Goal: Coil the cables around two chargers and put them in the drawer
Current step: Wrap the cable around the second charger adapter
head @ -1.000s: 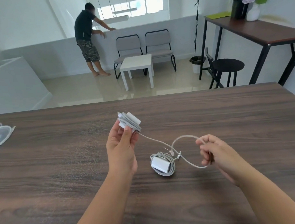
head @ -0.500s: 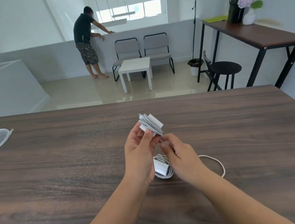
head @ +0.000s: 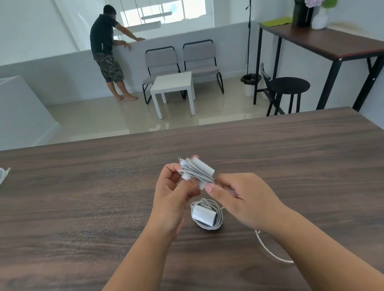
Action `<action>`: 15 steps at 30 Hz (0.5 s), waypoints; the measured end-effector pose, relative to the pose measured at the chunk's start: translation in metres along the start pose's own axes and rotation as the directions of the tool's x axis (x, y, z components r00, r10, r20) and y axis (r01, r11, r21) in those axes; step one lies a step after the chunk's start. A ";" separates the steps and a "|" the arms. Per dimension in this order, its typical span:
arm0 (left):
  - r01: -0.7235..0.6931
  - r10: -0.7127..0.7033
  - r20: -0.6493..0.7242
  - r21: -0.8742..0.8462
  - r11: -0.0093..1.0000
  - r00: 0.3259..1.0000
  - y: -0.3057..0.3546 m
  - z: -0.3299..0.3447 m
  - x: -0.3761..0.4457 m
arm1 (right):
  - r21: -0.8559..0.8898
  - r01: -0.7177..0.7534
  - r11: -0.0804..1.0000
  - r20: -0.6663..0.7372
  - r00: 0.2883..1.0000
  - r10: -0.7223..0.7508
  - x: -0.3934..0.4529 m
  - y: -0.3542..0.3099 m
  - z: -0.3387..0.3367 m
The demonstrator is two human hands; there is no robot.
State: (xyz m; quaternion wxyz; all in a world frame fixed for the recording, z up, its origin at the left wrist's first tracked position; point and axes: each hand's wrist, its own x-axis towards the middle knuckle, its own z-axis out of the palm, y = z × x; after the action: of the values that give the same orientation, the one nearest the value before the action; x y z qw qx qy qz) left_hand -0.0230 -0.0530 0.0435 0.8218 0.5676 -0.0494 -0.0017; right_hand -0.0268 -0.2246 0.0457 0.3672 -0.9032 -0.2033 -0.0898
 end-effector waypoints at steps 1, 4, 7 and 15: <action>-0.001 0.001 -0.004 0.016 1.000 1.000 -0.001 -0.001 0.000 | 0.011 -0.014 1.000 -0.001 1.000 0.014 0.000 0.000 -0.002; 0.011 -0.011 -0.019 0.015 1.000 1.000 -0.002 -0.006 -0.002 | 0.090 -0.042 0.995 0.055 0.998 0.037 0.000 0.003 -0.005; 0.036 -0.036 0.025 0.023 0.999 0.999 -0.002 -0.013 -0.003 | 0.200 -0.050 0.979 0.119 0.993 0.026 -0.001 0.013 -0.007; 0.080 -0.088 0.098 0.084 0.993 0.991 0.000 -0.013 -0.006 | 0.293 -0.092 0.952 0.163 0.986 0.045 -0.003 0.024 -0.001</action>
State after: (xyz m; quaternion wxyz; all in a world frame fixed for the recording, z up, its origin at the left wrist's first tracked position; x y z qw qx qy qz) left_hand -0.0275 -0.0407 0.0387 0.7942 0.6007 -0.0671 -0.0631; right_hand -0.0196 -0.2421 0.0308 0.4857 -0.8480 -0.2107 0.0251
